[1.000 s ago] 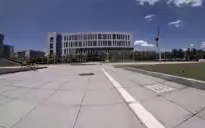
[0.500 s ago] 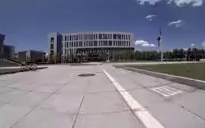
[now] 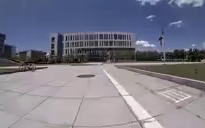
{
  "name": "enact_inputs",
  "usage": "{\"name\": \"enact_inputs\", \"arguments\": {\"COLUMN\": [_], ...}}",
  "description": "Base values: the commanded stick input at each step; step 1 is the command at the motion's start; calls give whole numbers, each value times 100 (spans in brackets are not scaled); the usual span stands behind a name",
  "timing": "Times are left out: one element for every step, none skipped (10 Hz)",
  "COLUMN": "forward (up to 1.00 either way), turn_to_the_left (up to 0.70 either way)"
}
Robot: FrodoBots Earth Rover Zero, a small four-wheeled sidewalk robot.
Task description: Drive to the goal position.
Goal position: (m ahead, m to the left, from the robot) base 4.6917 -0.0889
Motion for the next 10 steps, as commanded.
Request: {"name": "enact_inputs", "arguments": {"forward": [50, 50, 50, 50, 50, 50, 50, 50, 50, 50], "turn_to_the_left": [0, 0, 0, 0, 0, 0, 0, 0, 0, 0]}}
